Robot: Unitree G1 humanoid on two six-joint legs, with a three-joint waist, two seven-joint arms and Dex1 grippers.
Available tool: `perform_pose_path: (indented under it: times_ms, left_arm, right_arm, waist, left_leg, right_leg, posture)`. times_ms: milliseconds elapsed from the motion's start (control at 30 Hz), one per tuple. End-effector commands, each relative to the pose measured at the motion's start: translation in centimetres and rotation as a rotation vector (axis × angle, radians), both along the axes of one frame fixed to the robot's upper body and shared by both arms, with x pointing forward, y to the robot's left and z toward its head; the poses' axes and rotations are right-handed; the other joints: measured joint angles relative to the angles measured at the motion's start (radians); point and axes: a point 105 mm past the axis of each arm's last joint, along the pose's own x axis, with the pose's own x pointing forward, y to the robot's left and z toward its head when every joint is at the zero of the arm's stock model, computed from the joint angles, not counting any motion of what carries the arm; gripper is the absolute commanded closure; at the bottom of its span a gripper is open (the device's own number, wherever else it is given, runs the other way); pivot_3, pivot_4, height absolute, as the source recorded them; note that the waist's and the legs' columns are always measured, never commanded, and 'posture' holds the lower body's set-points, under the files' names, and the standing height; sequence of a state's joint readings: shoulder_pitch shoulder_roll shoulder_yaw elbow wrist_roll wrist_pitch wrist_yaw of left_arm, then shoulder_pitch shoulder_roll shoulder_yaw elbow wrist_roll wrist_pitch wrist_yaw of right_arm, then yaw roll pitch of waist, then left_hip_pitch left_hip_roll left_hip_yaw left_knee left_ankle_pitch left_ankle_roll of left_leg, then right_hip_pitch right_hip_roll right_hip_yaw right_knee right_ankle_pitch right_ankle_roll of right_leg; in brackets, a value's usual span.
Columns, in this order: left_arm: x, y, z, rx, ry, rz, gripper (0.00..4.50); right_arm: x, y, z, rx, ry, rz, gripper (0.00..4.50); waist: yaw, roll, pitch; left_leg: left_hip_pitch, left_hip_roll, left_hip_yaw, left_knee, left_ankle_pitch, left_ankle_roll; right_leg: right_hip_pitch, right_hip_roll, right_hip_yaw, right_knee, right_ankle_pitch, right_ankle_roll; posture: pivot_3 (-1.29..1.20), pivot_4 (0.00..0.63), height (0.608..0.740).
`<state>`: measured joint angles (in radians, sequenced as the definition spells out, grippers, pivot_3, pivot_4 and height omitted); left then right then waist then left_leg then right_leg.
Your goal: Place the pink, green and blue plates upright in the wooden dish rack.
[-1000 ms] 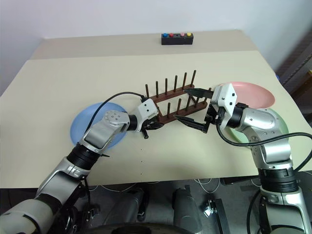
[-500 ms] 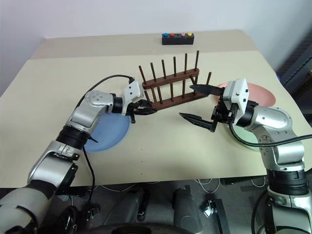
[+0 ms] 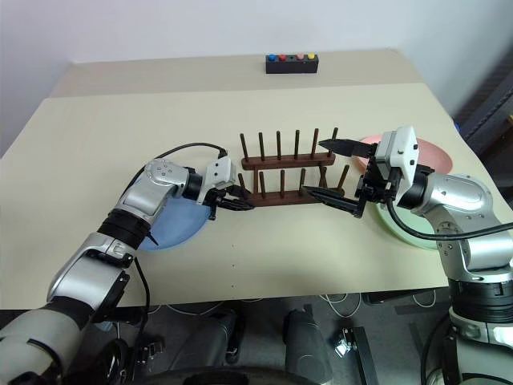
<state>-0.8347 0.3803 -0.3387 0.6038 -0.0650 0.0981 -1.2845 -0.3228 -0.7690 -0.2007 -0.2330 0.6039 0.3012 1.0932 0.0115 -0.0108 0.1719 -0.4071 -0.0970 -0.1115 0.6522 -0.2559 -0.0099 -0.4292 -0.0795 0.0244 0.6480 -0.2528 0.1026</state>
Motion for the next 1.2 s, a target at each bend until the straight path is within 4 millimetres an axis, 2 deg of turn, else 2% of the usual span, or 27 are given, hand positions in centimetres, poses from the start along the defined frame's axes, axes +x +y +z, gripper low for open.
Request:
perform_pose_path:
  times_ms: [33,167,200,300,367,467,633,700,800,867,967,1033,1133,1200]
  left_arm:
    - [0.6,0.2,0.7,0.006,-0.035,0.023,2.32]
    - [1.4,0.2,2.4,-0.041,-0.105,0.076,0.31]
    - [1.6,0.2,3.1,-0.056,-0.126,0.085,0.04]
    - [1.2,0.4,5.2,-0.116,-0.123,0.084,0.04]
    - [0.5,0.6,7.0,-0.18,-0.06,0.078,0.04]
    - [0.2,2.1,9.1,-0.183,-0.093,0.105,0.04]
    - [0.0,4.7,9.9,-0.154,-0.109,0.16,0.04]
    - [-0.1,5.3,10.2,-0.199,-0.055,0.176,0.0]
    - [-1.4,4.7,12.3,-0.358,0.011,0.113,0.84]
    - [-3.1,3.9,14.2,-0.481,0.057,0.023,1.85]
    - [-6.0,2.6,13.9,-0.493,0.146,-0.106,3.49]
    - [-7.3,1.8,13.0,-0.465,0.212,-0.154,4.46]
    - [-8.3,1.0,10.6,-0.345,0.286,-0.166,4.46]
    - [-8.1,0.1,8.8,-0.251,0.215,-0.141,4.46]
  right_arm:
    - [-0.2,0.2,1.0,0.004,-0.035,0.017,0.0]
    - [-0.1,0.5,1.0,0.005,-0.032,0.022,0.0]
    - [-0.1,0.5,0.9,0.005,-0.029,0.025,0.0]
    - [0.0,0.5,0.8,0.007,-0.021,0.027,0.0]
    - [0.1,0.6,0.7,0.008,-0.014,0.031,0.0]
    - [0.3,0.7,0.7,0.02,0.006,0.036,0.0]
    - [0.8,0.7,0.5,0.044,0.057,0.042,0.0]
    - [1.2,0.7,0.5,0.065,0.079,0.037,0.57]
    - [0.7,0.7,0.7,0.077,0.105,0.077,1.83]
    - [0.0,0.7,0.7,0.081,0.122,0.119,2.87]
    - [-1.3,0.9,-0.2,0.019,0.152,0.183,4.47]
    - [-2.3,1.4,-0.8,-0.013,0.184,0.233,4.5]
    - [-3.1,2.1,-3.0,-0.154,0.219,0.243,4.5]
    - [-2.6,1.9,-5.6,-0.304,0.223,0.18,4.5]
  waist:
    - [-0.001,0.0,0.0]
    - [0.0,0.0,0.0]
    - [0.0,0.0,0.0]
    - [0.0,0.0,0.0]
    - [0.0,0.0,0.0]
    - [-0.002,0.0,0.0]
    - [-0.004,0.0,0.0]
    - [-0.002,0.0,0.0]
    - [0.002,0.0,0.0]
    - [0.001,0.0,0.0]
    - [-0.001,0.0,0.0]
    - [-0.003,0.0,0.0]
    - [-0.004,0.0,0.0]
    - [-0.004,0.0,0.0]
  left_leg:
    - [0.0,0.0,0.0,0.0,0.0,0.0]
    - [0.0,0.0,0.0,0.0,0.0,0.0]
    - [0.0,0.0,0.0,0.0,0.0,0.0]
    - [0.0,0.0,0.0,0.0,0.0,0.0]
    - [0.0,0.0,0.0,0.001,0.0,0.0]
    - [0.0,0.0,0.0,0.001,0.0,0.0]
    - [0.0,0.0,0.0,0.0,0.001,-0.002]
    - [0.0,0.0,0.0,0.0,0.001,-0.002]
    - [0.0,0.0,0.0,0.001,0.001,-0.002]
    - [-0.001,0.0,-0.001,0.002,0.001,-0.002]
    - [-0.001,0.0,-0.001,0.002,0.001,-0.002]
    - [0.0,0.0,0.0,0.001,0.001,-0.002]
    - [0.0,0.001,-0.001,0.001,0.0,0.0]
    - [0.0,0.001,0.0,0.002,0.0,0.0]
  right_leg:
    - [0.0,0.0,0.0,0.0,0.0,0.0]
    - [0.0,0.0,0.0,0.0,0.0,0.0]
    - [0.0,0.0,0.0,0.0,0.0,0.0]
    - [0.0,0.0,0.0,0.0,0.0,0.0]
    - [0.0,0.0,0.0,0.001,0.0,0.0]
    - [0.0,0.0,0.0,0.001,0.0,0.0]
    - [0.0,0.0,0.0,0.001,0.0,0.0]
    - [0.0,0.0,0.0,0.001,0.0,0.0]
    - [0.0,0.0,0.0,0.001,0.0,0.0]
    - [0.0,0.0,0.0,0.0,0.0,0.0]
    - [0.0,-0.001,0.0,0.0,0.0,0.0]
    - [0.0,-0.001,0.0,0.001,0.0,0.0]
    - [0.0,0.0,0.0,0.001,0.0,0.0]
    - [0.0,0.0,0.0,0.001,0.0,0.0]
  posture:
    - [0.0,0.15,0.74]
    - [0.0,0.15,0.74]
    - [0.0,0.15,0.74]
    - [0.0,0.15,0.74]
    - [0.0,0.15,0.74]
    - [0.0,0.15,0.74]
    - [0.0,0.15,0.74]
    - [0.0,0.15,0.74]
    - [0.0,0.15,0.74]
    - [0.0,0.15,0.74]
    - [0.0,0.15,0.74]
    - [0.0,0.15,0.74]
    - [0.0,0.15,0.74]
    - [0.0,0.15,0.74]
